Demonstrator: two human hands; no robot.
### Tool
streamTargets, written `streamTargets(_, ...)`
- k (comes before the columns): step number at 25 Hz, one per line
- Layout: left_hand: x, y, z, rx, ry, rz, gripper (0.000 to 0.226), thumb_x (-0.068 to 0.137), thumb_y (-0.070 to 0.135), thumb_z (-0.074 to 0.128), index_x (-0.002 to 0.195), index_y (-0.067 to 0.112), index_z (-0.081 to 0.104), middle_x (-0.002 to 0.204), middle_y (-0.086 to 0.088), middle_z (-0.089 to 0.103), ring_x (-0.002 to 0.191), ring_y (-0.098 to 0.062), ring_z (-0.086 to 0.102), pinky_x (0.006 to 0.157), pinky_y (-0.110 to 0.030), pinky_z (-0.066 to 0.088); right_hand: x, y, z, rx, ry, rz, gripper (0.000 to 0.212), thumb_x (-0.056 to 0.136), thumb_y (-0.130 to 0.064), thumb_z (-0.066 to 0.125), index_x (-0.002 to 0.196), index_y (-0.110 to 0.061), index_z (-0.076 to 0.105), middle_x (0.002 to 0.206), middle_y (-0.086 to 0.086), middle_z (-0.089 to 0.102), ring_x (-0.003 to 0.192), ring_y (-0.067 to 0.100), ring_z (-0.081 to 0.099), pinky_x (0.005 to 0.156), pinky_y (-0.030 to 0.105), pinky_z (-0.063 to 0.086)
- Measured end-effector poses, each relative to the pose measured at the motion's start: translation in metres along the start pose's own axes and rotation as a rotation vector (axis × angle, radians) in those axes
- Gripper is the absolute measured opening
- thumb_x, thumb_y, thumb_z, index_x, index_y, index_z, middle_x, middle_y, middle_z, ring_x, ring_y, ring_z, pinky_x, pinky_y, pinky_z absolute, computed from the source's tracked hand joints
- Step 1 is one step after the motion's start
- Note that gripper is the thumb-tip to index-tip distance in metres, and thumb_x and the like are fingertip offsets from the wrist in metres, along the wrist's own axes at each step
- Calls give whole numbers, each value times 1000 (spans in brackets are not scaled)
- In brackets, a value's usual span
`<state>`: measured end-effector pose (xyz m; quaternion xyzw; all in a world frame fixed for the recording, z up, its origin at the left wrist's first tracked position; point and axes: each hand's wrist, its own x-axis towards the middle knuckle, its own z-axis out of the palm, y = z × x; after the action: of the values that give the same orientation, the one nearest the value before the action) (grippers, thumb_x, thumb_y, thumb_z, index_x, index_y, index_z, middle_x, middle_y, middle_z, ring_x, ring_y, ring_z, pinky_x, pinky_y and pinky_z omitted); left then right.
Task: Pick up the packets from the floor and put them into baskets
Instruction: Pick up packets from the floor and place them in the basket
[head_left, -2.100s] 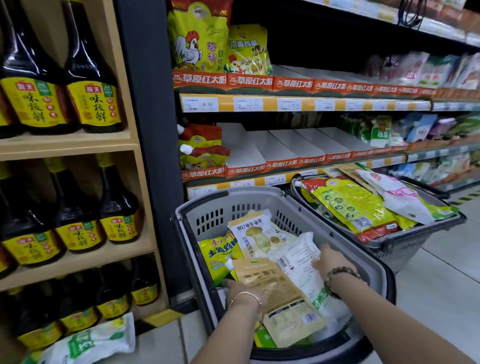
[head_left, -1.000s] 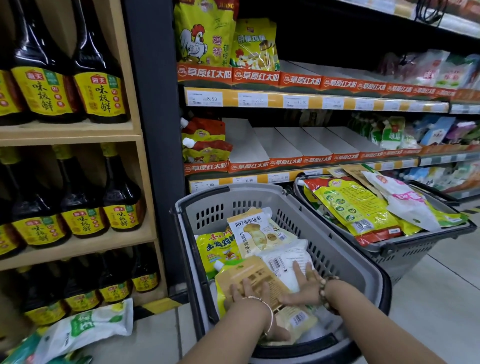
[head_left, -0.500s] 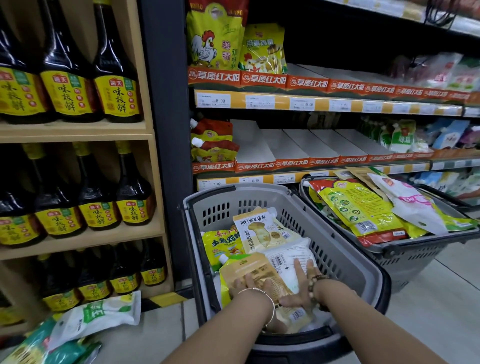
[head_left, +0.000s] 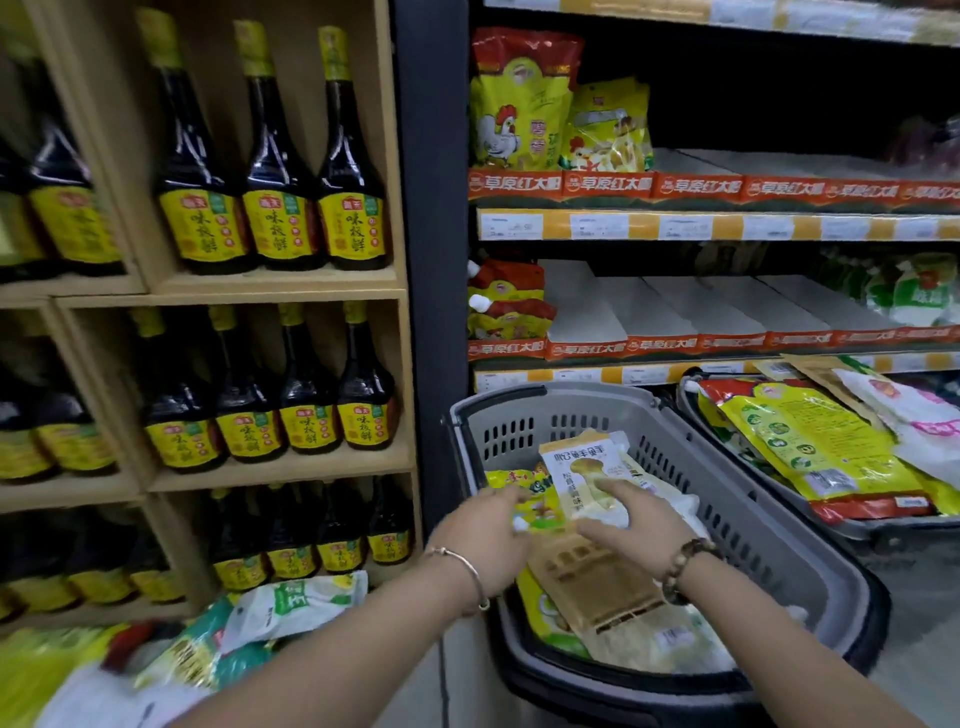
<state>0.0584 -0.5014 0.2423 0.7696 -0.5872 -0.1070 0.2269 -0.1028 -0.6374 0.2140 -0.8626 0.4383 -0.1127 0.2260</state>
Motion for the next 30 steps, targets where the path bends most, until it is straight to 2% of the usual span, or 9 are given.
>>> streamTargets(4,-8,-48,-58,21,77,-87,42,88,30,54,130,28,49,126,-2,58,111,-20,56,83,-23,43,15,-79,16,66,16,-236,67,80,-55,60,138,-29,40,141,-7,44,126,13,44,99,28,39)
streamTargets(6,-15,-80,-81,40,127,-167,44,89,31,53,132,28,47,128,1,57,111,-18,56,79,-21,41,28,-120,35,36,-20,-330,65,80,-56,59,137,-30,40,140,-6,45,126,13,44,99,29,39)
streamTargets(9,-32,-136,-93,49,211,-294,46,88,29,55,133,25,47,128,-4,57,114,-21,54,83,-24,41,49,-174,77,-52,-82,-446,64,81,-55,56,136,-28,39,137,0,48,122,19,47,97,32,42)
streamTargets(12,-59,-192,-76,27,229,-443,49,87,27,57,134,22,45,134,-5,48,121,-22,48,98,-30,39,66,-213,132,-156,-200,-509,66,84,-53,53,141,-28,32,140,3,43,124,21,46,97,33,41)
streamTargets(19,-121,-309,-12,-128,310,-706,48,87,19,58,133,21,46,137,-3,46,125,-20,44,98,-27,37,100,-228,275,-398,-377,-460,51,85,-47,51,130,-25,42,129,5,52,116,26,52,91,33,43)
streamTargets(23,-148,-364,34,-200,314,-816,46,85,16,58,130,22,48,134,-2,48,122,-21,46,98,-32,39,119,-220,358,-491,-411,-404,53,89,-47,50,135,-23,38,130,5,48,118,26,49,92,36,46)
streamTargets(26,-163,-390,66,-247,308,-890,45,85,17,59,129,22,49,134,-1,49,122,-20,47,98,-29,38,130,-215,411,-582,-419,-383,59,91,-43,49,141,-21,28,134,6,43,119,27,47,89,38,43)
streamTargets(30,-167,-400,98,-399,307,-959,43,87,15,58,129,20,50,133,-3,50,120,-20,49,97,-25,39,144,-209,467,-642,-406,-309,80,90,-34,55,149,-21,2,151,9,20,132,30,33,98,43,40)
